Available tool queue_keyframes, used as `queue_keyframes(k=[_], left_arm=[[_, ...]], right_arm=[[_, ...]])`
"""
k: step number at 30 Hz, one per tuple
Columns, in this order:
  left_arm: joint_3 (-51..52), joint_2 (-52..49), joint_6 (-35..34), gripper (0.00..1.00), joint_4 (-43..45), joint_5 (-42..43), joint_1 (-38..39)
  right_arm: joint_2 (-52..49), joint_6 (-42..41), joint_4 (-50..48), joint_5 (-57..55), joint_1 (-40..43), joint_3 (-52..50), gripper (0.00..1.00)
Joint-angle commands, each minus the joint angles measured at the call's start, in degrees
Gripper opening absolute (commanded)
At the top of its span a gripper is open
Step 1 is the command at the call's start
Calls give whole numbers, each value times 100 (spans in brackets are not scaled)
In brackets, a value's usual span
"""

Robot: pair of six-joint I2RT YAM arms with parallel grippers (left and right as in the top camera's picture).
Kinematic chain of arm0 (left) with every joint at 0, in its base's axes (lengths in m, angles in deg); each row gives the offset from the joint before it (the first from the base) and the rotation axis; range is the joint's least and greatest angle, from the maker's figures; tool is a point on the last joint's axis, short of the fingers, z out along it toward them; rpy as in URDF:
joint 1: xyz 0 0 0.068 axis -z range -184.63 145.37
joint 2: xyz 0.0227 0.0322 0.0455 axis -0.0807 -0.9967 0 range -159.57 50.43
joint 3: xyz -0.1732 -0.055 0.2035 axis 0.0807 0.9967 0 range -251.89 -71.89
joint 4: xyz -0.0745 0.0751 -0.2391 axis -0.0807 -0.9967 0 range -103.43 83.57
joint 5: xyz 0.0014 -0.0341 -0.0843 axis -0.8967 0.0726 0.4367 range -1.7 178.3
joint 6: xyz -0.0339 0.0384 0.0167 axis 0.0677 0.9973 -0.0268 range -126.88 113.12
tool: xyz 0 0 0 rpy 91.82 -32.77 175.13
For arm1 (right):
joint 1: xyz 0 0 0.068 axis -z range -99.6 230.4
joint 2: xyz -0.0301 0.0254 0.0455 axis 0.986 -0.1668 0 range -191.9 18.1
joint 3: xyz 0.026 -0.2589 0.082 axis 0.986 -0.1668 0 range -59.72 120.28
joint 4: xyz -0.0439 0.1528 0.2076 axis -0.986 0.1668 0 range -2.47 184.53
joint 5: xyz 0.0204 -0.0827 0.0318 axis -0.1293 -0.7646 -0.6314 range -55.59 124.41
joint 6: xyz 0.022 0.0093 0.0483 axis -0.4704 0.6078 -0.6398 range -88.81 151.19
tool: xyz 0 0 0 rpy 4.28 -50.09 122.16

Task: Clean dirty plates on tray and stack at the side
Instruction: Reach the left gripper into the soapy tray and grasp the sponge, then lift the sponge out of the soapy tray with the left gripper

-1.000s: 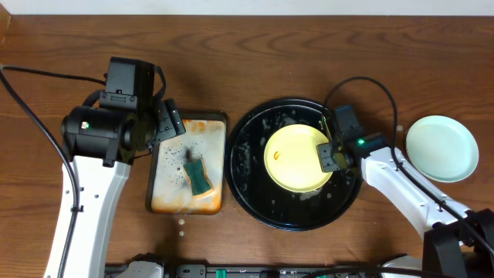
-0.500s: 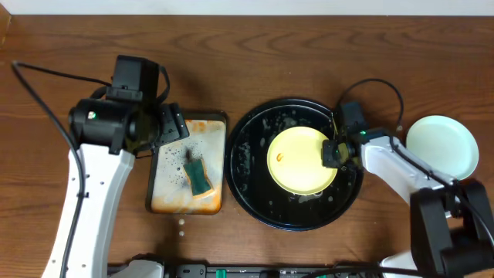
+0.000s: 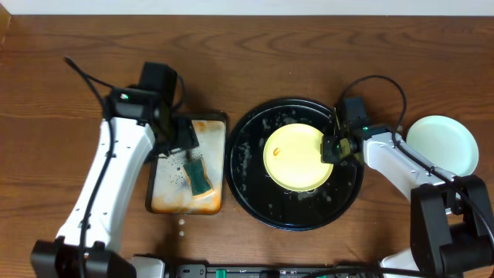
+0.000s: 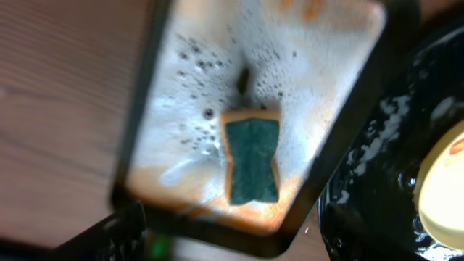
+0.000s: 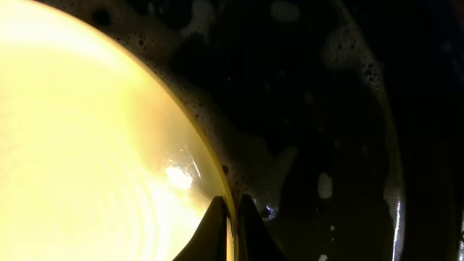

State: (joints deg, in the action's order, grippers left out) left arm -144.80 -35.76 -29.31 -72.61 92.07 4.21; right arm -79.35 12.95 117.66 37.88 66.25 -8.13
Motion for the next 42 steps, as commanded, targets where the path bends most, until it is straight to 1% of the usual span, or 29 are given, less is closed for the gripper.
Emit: queue_keyframes(k=[1, 3, 4, 7, 10, 11, 15, 17, 18, 20, 22, 23, 27, 28, 30, 32, 35, 38, 42], left_arm=[[651, -42, 94, 78, 352, 420, 85], [1158, -42, 4, 76, 750, 422, 118], [1388, -42, -105, 72, 925, 420, 116], [2050, -44, -361, 65, 1620, 422, 118], [2590, -98, -363, 46, 2396, 422, 118], [2706, -125, -396, 43, 2568, 422, 125], [3062, -407, -326, 39, 3244, 417, 225], [3080, -656, -295, 33, 3425, 417, 297], [3058, -782, -243, 28, 3464, 415, 310], [2983, -909, -133, 19, 3467, 376, 302], [2859, -927, -114, 10, 3379, 151, 297], [2767, -920, -83, 8, 3300, 90, 297], [2227, -916, 157, 8, 2817, 92, 297], [2061, -916, 229, 16, 2667, 92, 297], [1740, -916, 321, 39, 2350, 92, 297], [1451, -916, 382, 49, 2050, 92, 297], [1268, -916, 378, 61, 1792, 98, 315], [1272, -925, 330, 62, 1613, 234, 350], [1362, -929, -39, 61, 1467, 264, 531]], right_arm=[[-240, -59, 4, -192, 61, -105, 1], [-240, -59, 7, -192, 61, -105, 1], [-240, -59, 7, -192, 61, -105, 1], [-240, -59, 4, -190, 61, -105, 1], [-240, -59, 7, -190, 61, -105, 1], [-240, -59, 4, -190, 61, -105, 1], [-240, -61, 4, -190, 61, -105, 1], [-240, -61, 2, -190, 61, -105, 1], [-240, -61, 2, -190, 61, -105, 1], [-240, -61, 2, -190, 61, -105, 1], [-240, -61, 2, -190, 61, -105, 1], [-240, -61, 2, -190, 61, -105, 1], [-240, -61, 4, -190, 61, -105, 1], [-240, -61, 4, -188, 61, -105, 1], [-240, -61, 4, -188, 61, -105, 1], [-240, -61, 7, -188, 61, -105, 1], [-240, -61, 7, -188, 61, -105, 1], [-240, -61, 7, -188, 61, -105, 1], [-240, -61, 7, -188, 61, -105, 1]])
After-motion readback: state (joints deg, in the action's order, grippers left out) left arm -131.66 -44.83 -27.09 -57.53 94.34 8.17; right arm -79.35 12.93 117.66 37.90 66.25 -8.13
